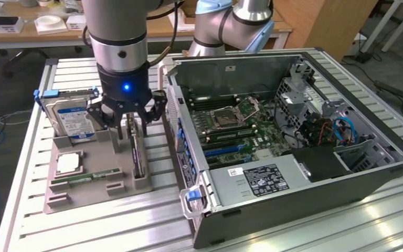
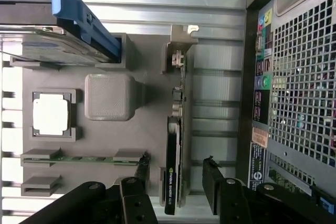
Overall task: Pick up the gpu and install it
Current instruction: 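Pick up the gpu and move the gpu toward the slot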
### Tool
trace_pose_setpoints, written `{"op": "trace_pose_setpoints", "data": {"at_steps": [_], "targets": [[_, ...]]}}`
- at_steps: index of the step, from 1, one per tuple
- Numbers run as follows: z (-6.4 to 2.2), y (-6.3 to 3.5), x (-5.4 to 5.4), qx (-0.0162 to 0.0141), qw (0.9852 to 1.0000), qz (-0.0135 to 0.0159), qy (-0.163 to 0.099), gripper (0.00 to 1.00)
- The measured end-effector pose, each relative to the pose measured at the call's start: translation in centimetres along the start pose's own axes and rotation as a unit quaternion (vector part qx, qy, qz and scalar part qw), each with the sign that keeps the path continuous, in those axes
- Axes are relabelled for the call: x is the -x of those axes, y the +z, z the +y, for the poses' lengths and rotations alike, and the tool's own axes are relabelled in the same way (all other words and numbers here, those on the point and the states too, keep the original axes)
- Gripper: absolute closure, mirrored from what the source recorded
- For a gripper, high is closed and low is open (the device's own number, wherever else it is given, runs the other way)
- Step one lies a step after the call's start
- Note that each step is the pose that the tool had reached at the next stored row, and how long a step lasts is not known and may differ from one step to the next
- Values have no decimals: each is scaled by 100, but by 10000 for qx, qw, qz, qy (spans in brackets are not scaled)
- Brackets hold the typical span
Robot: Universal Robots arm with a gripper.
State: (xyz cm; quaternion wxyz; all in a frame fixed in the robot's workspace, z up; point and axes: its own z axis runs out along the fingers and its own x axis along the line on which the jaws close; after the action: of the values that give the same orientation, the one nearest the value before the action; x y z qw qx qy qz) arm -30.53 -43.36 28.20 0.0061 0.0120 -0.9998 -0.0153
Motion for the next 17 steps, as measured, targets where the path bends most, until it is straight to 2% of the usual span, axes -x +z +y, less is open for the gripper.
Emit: {"op": "trace_pose_setpoints", "data": {"at_steps": [17], "targets": [[-83,101,0,0,10000,0,0,47]]}}
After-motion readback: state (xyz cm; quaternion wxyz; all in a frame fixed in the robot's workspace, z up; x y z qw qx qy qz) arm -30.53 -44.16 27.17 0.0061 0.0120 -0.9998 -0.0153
